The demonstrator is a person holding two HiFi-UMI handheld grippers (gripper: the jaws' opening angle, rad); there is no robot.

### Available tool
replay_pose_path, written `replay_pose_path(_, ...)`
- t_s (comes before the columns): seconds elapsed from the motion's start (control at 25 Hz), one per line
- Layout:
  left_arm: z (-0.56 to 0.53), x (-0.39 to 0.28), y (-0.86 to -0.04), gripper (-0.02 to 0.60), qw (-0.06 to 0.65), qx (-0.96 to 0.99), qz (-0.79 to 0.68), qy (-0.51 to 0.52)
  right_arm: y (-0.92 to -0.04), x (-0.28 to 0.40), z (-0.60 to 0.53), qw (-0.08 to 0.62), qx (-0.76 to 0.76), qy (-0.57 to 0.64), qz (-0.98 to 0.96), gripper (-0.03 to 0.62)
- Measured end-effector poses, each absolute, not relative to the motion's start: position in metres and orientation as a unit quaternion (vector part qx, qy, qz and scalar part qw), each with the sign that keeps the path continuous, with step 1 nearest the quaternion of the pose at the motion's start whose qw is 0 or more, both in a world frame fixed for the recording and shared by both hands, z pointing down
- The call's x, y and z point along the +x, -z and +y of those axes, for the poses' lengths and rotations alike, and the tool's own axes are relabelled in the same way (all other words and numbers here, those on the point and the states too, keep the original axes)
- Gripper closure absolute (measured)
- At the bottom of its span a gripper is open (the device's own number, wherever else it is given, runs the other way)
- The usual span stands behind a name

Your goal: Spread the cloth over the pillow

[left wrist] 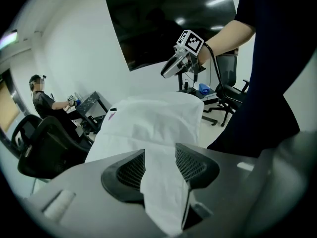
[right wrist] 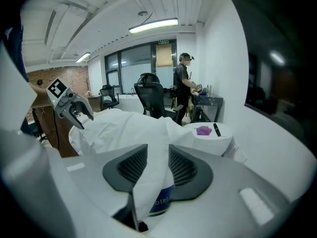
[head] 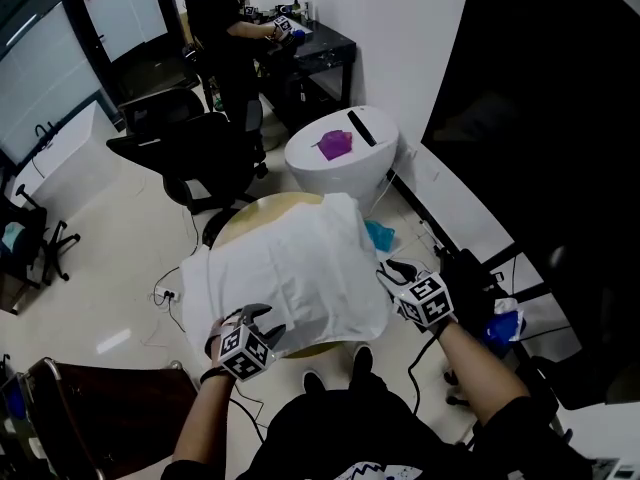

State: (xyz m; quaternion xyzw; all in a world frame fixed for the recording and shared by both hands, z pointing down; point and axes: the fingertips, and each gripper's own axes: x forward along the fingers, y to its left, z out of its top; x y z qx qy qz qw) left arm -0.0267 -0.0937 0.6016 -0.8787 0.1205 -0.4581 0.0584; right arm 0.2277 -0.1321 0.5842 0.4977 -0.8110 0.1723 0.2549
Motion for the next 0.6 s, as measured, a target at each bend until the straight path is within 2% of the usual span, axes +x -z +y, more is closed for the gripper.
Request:
replay_pose_path(0.44,-0.106,0.001,-0.634,0.398,0.012,-0.859,0.126,0.497,-0.66,0.227,-0.159,0.278,0.407,-0.273,-0.826,0.45)
replay_pose_path(0.6,-0.108,0.001,-0.646,0.397,-0.003,-0.851,0.13,0.509,-0.669,0.22,-0.156,0.273,0.387,-0.291,-0.832,0.483)
